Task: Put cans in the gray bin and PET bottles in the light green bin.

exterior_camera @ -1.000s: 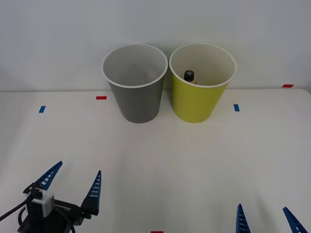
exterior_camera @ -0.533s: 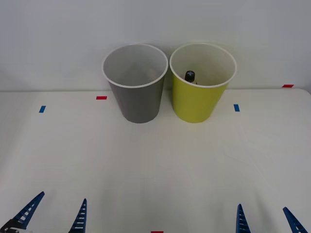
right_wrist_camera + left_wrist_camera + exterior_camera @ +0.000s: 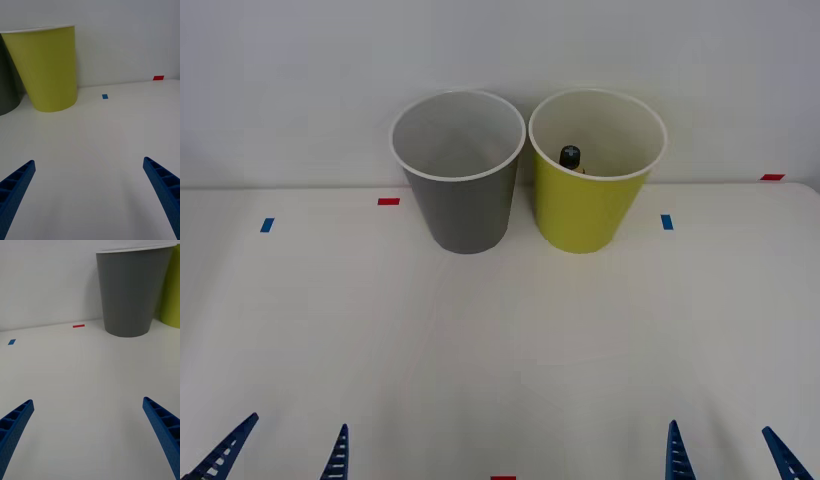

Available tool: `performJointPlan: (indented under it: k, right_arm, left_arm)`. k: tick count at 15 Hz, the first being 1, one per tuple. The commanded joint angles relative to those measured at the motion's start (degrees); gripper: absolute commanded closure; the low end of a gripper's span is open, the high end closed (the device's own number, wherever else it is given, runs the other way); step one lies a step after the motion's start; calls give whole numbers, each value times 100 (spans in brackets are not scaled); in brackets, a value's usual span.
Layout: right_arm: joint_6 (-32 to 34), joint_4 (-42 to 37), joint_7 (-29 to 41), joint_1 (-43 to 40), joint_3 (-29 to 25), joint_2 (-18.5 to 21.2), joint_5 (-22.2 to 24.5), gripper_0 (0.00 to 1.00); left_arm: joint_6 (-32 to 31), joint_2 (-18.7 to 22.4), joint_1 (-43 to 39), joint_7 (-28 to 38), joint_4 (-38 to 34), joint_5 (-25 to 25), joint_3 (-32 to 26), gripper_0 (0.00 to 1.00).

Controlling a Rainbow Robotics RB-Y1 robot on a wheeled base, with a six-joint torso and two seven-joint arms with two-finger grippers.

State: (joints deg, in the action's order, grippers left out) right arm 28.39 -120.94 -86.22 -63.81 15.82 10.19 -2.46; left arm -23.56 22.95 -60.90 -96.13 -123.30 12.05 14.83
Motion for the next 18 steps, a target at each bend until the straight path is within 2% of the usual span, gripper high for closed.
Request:
performJointPlan:
  k: [1,18]
  right_arm:
    - [0,0,0,0,0,0,0,0]
    - [0,0,0,0,0,0,0,0]
  left_arm:
    - [0,-1,0,-2,-1,-1,2,0]
    - [0,-1,0,-2,-1,-1,2,0]
